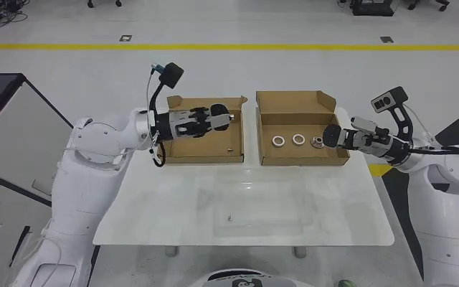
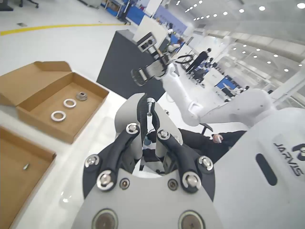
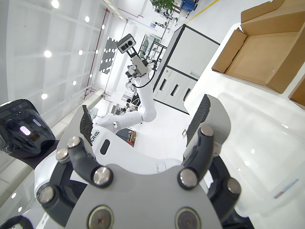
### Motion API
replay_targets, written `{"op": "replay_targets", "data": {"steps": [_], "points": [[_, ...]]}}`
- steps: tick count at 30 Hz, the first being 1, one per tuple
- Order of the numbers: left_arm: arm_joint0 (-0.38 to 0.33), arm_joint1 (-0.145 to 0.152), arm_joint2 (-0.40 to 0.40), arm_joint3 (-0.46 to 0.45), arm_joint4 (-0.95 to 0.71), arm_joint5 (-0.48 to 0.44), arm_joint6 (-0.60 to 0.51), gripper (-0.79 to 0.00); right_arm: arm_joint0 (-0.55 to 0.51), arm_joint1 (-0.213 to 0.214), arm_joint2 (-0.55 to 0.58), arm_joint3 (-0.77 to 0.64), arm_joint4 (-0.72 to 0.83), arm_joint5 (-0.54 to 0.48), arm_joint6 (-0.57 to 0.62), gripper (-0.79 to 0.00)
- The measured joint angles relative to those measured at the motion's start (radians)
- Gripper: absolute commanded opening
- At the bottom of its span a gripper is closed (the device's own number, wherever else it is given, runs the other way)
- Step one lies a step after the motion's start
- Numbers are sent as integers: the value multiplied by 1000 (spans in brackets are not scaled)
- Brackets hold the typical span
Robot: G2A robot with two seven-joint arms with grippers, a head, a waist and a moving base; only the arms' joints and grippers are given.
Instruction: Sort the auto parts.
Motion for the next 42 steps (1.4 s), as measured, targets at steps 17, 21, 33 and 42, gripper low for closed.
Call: {"op": "replay_targets", "data": {"steps": [17, 21, 33, 42], "points": [[-287, -33, 259, 349, 327, 69, -117, -785, 0, 0, 0, 0, 0, 0, 0, 0], [-368, -57, 346, 473, 380, 64, -121, -785, 0, 0, 0, 0, 0, 0, 0, 0], [-466, -110, 491, 695, 461, 66, -72, -785, 0, 0, 0, 0, 0, 0, 0, 0], [-464, -123, 530, 732, 535, 177, -38, -785, 0, 0, 0, 0, 0, 0, 0, 0]]}}
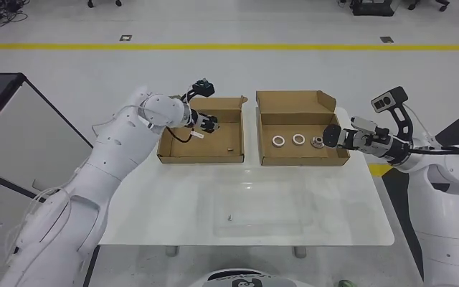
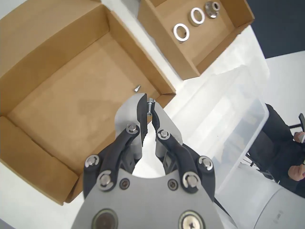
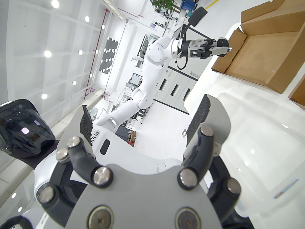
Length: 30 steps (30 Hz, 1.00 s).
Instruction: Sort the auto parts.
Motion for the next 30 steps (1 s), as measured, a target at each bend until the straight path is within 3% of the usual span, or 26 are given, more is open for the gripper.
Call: {"op": "replay_targets", "data": {"steps": [6, 10, 19, 30], "points": [[-71, -76, 128, 155, 75, 153, 44, -785, 0, 0, 0, 0, 0, 0, 0, 0], [-123, -150, 217, 296, 99, 200, 57, -785, 0, 0, 0, 0, 0, 0, 0, 0], [-178, -291, 313, 562, 99, 216, 94, -785, 0, 0, 0, 0, 0, 0, 0, 0], [-198, -398, 342, 755, 100, 181, 117, -785, 0, 0, 0, 0, 0, 0, 0, 0]]}}
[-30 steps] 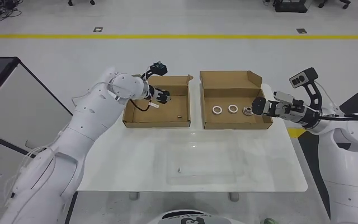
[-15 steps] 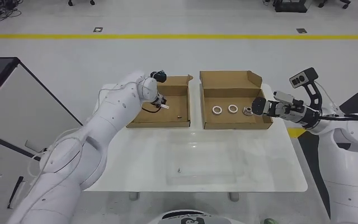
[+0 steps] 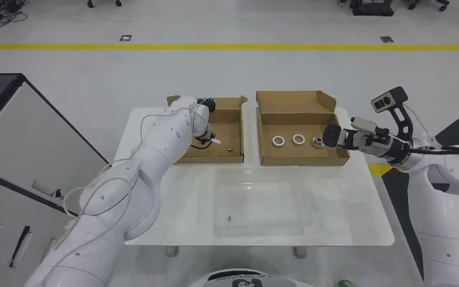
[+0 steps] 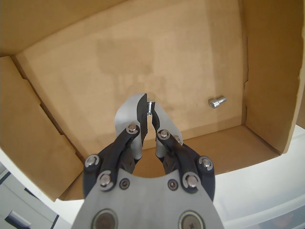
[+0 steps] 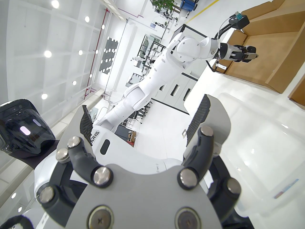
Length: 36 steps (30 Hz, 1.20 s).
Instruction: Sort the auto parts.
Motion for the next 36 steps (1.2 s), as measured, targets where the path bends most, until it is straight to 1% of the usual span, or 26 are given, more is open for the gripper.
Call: {"op": "replay_targets", "data": {"steps": [4, 5, 6, 7, 8, 9, 10, 11, 17, 21, 26, 30, 36], "points": [[-6, -26, 5, 43, 12, -2, 3, -785, 0, 0, 0, 0, 0, 0, 0, 0], [-7, -31, 5, 51, 13, -3, 3, -646, 0, 0, 0, 0, 0, 0, 0, 0], [-8, -37, 5, 61, 14, -6, 0, -557, 0, 0, 0, 0, 0, 0, 0, 0], [-9, -41, 5, 67, 15, -10, -3, -440, 0, 0, 0, 0, 0, 0, 0, 0], [-10, -44, 4, 74, 15, -16, -7, -354, 0, 0, 0, 0, 0, 0, 0, 0], [-11, -48, 1, 83, 11, -22, -11, -234, 0, 0, 0, 0, 0, 0, 0, 0], [-13, -51, -1, 89, 9, -26, -11, -52, 0, 0, 0, 0, 0, 0, 0, 0], [-14, -53, -3, 96, 7, -29, -11, -6, 0, 0, 0, 0, 0, 0, 0, 0], [-27, -62, -18, 126, -4, -52, -9, 0, 0, 0, 0, 0, 0, 0, 0, 0], [-40, -60, -39, 145, -32, -73, -13, 0, 0, 0, 0, 0, 0, 0, 0, 0], [-65, -48, -64, 165, -56, -120, 5, 0, 0, 0, 0, 0, 0, 0, 0, 0], [-86, -34, -76, 166, -59, -190, 26, 0, 0, 0, 0, 0, 0, 0, 0, 0], [-108, -15, -77, 128, -25, -276, 42, 0, 0, 0, 0, 0, 0, 0, 0, 0]]}}
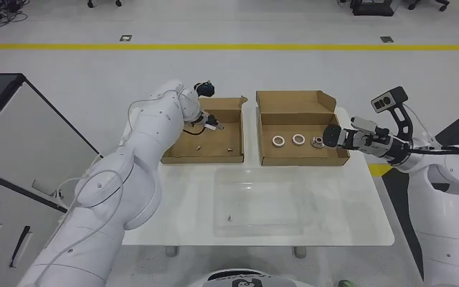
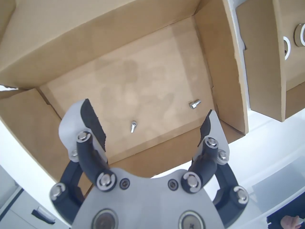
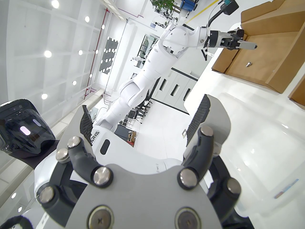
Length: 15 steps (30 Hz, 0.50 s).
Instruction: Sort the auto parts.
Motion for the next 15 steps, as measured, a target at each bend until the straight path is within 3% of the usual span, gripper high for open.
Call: {"op": "replay_targets", "data": {"steps": [8, 15], "points": [[22, 29, -2, -138, 49, -34, -25, 0, 0, 0, 0, 0, 0, 0, 0, 0], [64, 93, -63, -301, 36, -20, -51, 0, 0, 0, 0, 0, 0, 0, 0, 0]]}}
